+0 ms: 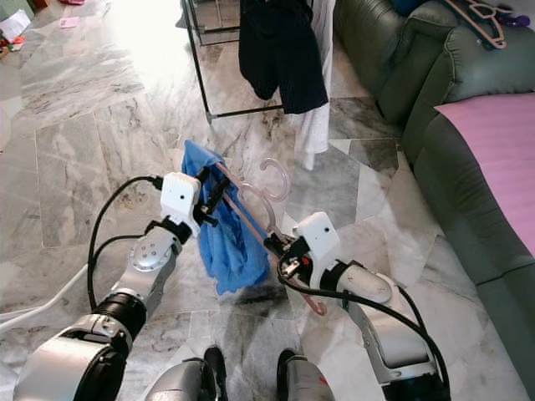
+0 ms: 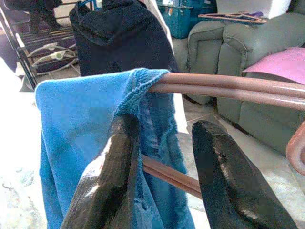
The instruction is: Hang hanger
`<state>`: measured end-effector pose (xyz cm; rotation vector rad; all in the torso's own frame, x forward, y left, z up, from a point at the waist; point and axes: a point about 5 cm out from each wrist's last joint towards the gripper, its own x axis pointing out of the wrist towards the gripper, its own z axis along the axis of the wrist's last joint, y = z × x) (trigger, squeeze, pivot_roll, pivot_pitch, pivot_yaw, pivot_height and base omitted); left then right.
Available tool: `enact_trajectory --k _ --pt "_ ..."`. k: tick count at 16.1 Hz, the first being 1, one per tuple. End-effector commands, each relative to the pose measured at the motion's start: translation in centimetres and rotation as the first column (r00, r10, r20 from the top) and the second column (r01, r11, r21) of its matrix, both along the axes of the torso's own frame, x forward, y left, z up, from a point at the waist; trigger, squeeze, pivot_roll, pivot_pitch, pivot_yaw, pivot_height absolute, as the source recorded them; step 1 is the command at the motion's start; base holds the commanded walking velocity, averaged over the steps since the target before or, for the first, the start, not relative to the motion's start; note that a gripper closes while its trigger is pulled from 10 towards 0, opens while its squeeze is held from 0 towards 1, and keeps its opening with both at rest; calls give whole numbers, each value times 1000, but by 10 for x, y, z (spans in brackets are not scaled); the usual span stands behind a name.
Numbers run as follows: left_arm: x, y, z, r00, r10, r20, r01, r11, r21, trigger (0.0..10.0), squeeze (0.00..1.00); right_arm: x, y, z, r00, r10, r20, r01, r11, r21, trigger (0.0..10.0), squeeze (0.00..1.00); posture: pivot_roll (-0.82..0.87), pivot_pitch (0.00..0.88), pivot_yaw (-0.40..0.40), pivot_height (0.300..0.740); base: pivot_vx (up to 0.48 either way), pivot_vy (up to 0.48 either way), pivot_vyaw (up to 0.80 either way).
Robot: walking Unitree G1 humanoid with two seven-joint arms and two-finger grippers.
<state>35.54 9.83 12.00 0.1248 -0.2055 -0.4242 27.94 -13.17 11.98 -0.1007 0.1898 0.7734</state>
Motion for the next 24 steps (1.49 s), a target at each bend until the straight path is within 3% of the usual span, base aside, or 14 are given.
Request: enact_trajectory --k 1,4,9,24 --pt "-1 0 -3 1000 -6 -9 6 1000 11 10000 0 -2 3 6 1000 8 29 -8 1000 17 10000 0 -250 228 25 740 0 0 0" --pt "-7 2 -8 999 -46 -13 46 999 5 10000 0 4 0 6 999 -32 38 32 999 9 10000 0 -242 226 28 740 0 0 0" --pt "-8 18 -15 999 16 -36 -16 1000 6 10000 0 5 5 6 999 -6 33 5 1000 18 10000 0 -231 225 22 740 0 0 0" --pt "-7 17 -15 999 19 -39 -19 1000 1 10000 0 4 6 6 999 5 32 -6 1000 19 10000 0 -233 224 19 740 0 0 0"
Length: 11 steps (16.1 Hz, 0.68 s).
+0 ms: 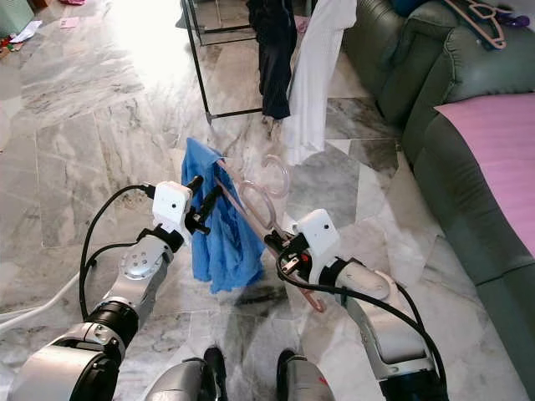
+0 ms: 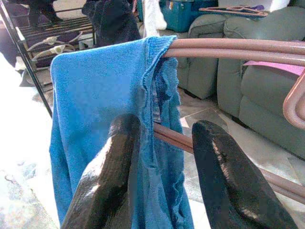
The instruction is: Hang hanger
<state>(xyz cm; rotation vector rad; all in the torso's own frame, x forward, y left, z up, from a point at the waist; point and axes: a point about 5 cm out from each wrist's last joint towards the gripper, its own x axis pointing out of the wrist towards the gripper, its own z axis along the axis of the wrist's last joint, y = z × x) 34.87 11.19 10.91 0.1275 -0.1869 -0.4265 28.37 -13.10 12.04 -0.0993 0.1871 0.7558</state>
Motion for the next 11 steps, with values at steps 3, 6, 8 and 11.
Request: enact_trajectory --k 3,6,8,11 --pt "6 -11 0 998 30 -51 -30 999 -13 10000 0 -10 9 4 996 87 2 -87 996 28 10000 0 -272 214 17 740 0 0 0" --pt "8 -16 1 997 39 -66 -40 999 -7 10000 0 -14 11 0 994 112 -16 -111 993 30 10000 0 -267 209 16 740 0 0 0" --pt "8 -14 -1 996 48 -71 -49 999 1 10000 0 -15 11 -5 994 108 -19 -108 994 15 10000 0 -269 205 12 740 0 0 0" --pt "9 -10 -4 993 76 -86 -75 997 20 10000 0 -19 10 -10 994 107 -27 -107 994 -5 10000 0 -267 199 10 740 0 0 0"
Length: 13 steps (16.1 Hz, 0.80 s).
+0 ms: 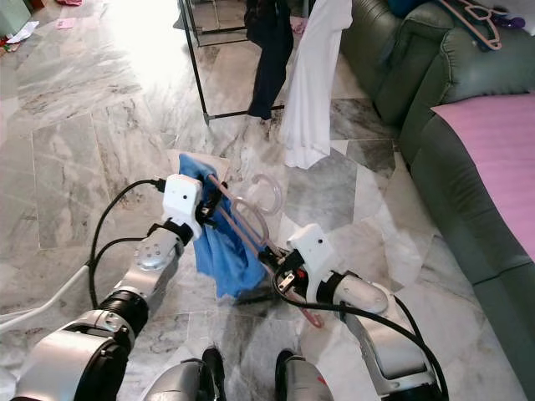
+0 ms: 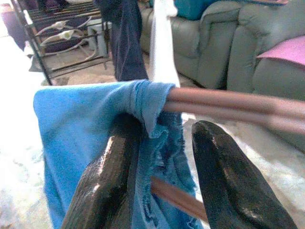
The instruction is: Hang hanger
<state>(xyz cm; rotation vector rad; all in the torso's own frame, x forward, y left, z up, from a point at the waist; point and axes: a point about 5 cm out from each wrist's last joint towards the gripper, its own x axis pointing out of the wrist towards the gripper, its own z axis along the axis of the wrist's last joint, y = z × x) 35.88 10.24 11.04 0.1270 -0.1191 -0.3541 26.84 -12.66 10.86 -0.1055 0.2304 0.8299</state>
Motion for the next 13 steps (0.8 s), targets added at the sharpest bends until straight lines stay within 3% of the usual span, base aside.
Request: enact_trajectory --k 1,2,3,4,8,13 --pt "-1 4 -6 999 19 -29 -18 1000 24 6392 0 -2 3 1 999 14 28 -14 1000 -2 10000 0 -266 195 8 740 0 0 0" --pt "-1 6 -7 999 29 -33 -29 999 29 6510 0 3 0 2 999 -25 46 26 1000 -8 10000 0 -266 193 9 740 0 0 0" --pt "-2 9 -8 999 29 -33 -28 999 23 706 0 9 -2 5 996 -63 68 63 998 -8 10000 0 -265 192 10 740 0 0 0" --pt "-3 11 -10 999 26 -40 -26 999 19 0 0 10 -1 4 996 -64 69 64 998 -10 10000 0 -261 184 7 740 0 0 0" --pt "-6 17 -15 998 26 -53 -25 1000 14 0 0 13 1 3 991 -101 86 101 995 5 10000 0 -247 166 5 740 0 0 0" --pt "-8 18 -20 997 20 -74 -19 1000 21 0 0 8 19 0 997 -23 71 21 999 29 10000 0 -237 141 -3 740 0 0 0"
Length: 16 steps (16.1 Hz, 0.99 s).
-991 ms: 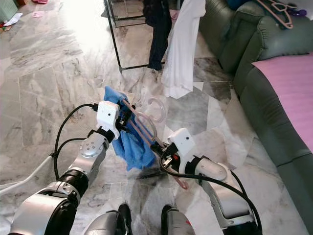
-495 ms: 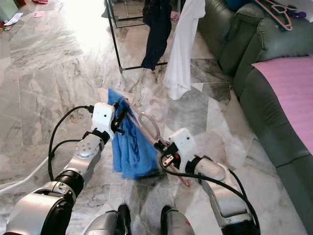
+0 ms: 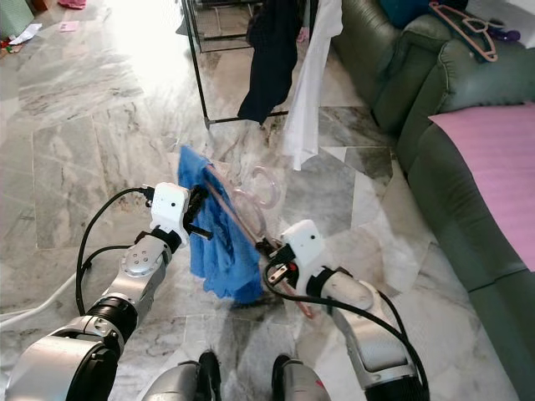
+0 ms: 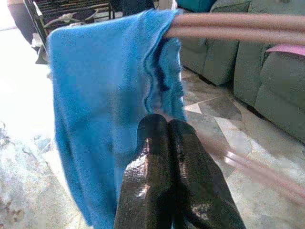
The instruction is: Hang hanger
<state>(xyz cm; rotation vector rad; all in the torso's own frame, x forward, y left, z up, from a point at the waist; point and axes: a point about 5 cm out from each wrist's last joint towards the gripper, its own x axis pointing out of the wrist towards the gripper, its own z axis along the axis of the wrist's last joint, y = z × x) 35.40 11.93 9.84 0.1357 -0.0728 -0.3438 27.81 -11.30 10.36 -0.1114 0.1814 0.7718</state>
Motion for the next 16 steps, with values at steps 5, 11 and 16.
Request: enact_trajectory --k 5,11,16 --pt "-2 -1 -7 999 31 -22 -31 999 17 1412 0 -8 6 2 997 82 6 -82 997 4 10000 0 -240 127 -13 740 0 0 0" --pt "-5 -2 -9 995 97 -8 -97 995 5 10000 1000 -1 0 1 997 78 6 -78 997 -14 10000 0 -216 67 -31 740 0 0 0" --pt "-6 -7 -11 995 96 -4 -96 995 25 10000 1000 2 -2 4 999 29 35 -29 1000 -1 10000 0 -254 72 0 740 0 0 0"
